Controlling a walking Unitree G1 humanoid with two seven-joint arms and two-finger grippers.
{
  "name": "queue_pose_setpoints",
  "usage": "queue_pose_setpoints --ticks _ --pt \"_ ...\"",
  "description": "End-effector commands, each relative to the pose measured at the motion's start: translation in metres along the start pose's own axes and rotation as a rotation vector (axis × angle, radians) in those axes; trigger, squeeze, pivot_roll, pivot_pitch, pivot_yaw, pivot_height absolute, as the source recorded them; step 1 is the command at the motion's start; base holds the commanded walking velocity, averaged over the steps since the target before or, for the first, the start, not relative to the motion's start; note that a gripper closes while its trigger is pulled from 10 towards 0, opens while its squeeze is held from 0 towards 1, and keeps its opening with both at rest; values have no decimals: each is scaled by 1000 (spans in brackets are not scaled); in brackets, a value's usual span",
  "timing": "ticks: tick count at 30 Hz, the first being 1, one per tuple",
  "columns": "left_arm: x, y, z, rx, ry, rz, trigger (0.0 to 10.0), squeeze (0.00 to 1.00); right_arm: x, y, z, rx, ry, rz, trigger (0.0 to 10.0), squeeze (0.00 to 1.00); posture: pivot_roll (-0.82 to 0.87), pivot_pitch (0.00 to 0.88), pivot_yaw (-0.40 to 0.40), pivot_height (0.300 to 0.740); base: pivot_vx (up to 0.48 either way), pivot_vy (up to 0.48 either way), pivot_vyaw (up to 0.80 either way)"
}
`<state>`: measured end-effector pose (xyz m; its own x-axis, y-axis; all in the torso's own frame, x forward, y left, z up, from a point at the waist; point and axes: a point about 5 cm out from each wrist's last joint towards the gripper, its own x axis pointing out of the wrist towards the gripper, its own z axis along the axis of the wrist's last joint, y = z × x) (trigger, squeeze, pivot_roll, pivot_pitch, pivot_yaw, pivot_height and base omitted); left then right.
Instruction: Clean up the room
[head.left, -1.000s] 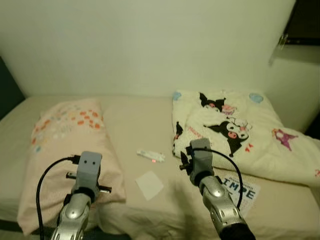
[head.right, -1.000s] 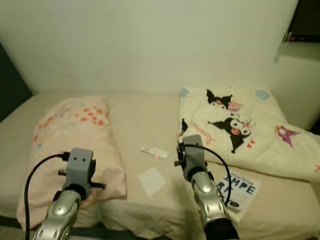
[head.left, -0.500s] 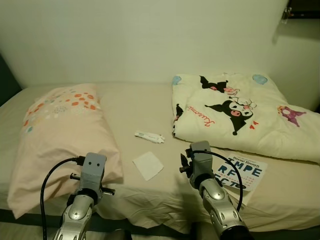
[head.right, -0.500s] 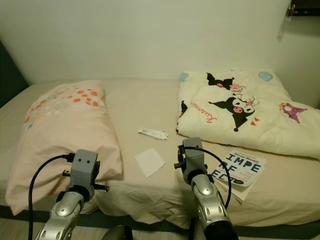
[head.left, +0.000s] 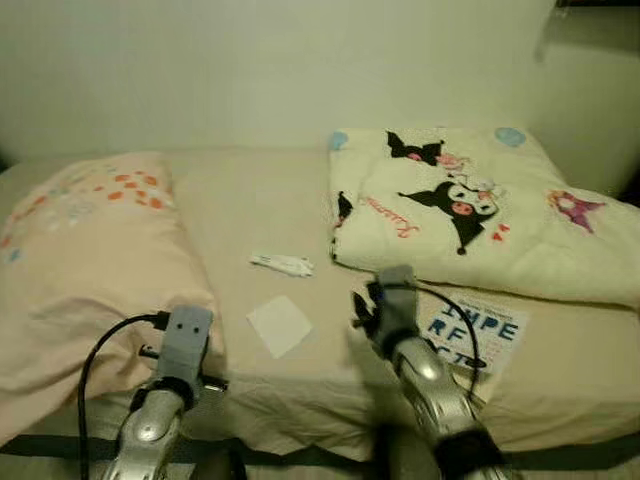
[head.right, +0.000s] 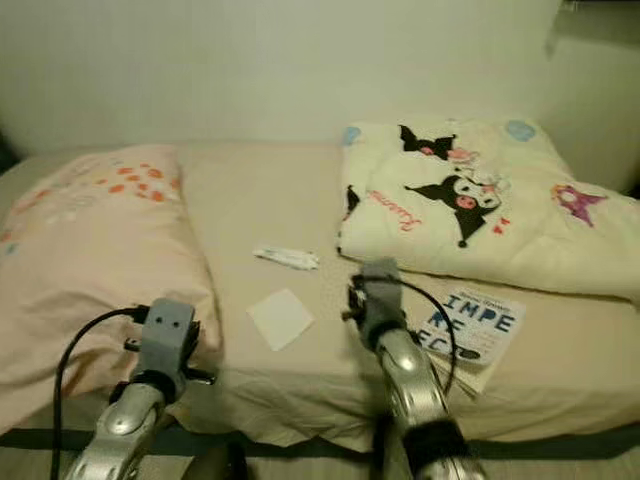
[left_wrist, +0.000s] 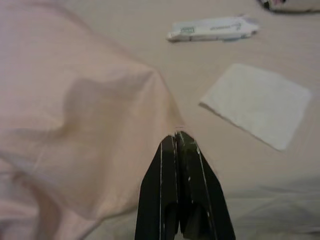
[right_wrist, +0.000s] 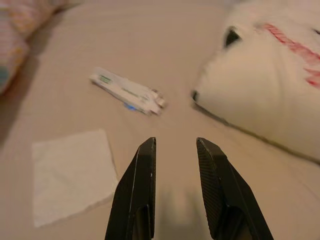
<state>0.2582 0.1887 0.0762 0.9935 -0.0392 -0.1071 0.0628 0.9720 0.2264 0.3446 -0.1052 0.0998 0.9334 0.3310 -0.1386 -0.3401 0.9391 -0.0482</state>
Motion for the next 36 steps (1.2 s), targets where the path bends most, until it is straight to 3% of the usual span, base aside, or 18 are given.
queue_pose_setpoints --ticks 1,7,8,9,10,17,21,29,30,31,32,33,34,36 --pt "-6 5 1 2 -11 -10 10000 0 2 8 -10 15 53 40 10000 0 12 152 2 573 0 0 0" --pt "-19 5 9 21 -58 -50 10000 0 12 13 -8 -5 86 107 10000 35 52 219 -30 573 0 0 0" --pt "-23 4 14 30 -79 -71 10000 0 14 15 -7 -9 92 125 10000 729 55 225 -33 573 0 0 0" --pt "-23 4 14 30 -79 -71 10000 0 14 15 -7 -9 92 125 10000 729 55 225 -33 573 0 0 0" --pt "-29 2 23 47 -121 -110 10000 0 18 18 -5 -7 102 149 10000 1000 77 250 -44 573 0 0 0" --pt "-55 -8 57 123 -225 -256 10000 0 32 25 7 -14 137 197 10000 1000 158 350 -73 573 0 0 0" --pt "-68 -10 70 157 -245 -290 10000 0 35 26 11 14 136 223 10000 1000 204 391 -77 573 0 0 0" --pt "-86 -8 87 182 -250 -312 10000 0 36 34 10 -29 165 282 10000 1000 288 443 -59 573 0 0 0" --pt "-89 -8 86 188 -245 -314 10000 0 36 35 10 -39 172 280 10000 839 296 449 -50 573 0 0 0" --pt "-92 -8 87 191 -237 -316 10000 0 37 36 10 -45 176 280 10000 451 297 452 -48 573 0 0 0" --pt "-92 -8 87 191 -237 -316 10000 0 37 36 10 -45 176 280 10000 451 297 452 -48 573 0 0 0" --pt "-94 -8 87 194 -230 -318 10000 0 38 36 11 -50 177 276 10000 67 298 453 -46 573 0 0 0" --pt "-96 -8 87 194 -224 -318 10000 0 38 37 13 -48 171 274 10000 0 301 453 -45 573 0 0 0" --pt "-97 -8 88 195 -220 -318 10000 0 39 36 15 -51 164 269 10000 0 305 451 -42 573 0 0 0"
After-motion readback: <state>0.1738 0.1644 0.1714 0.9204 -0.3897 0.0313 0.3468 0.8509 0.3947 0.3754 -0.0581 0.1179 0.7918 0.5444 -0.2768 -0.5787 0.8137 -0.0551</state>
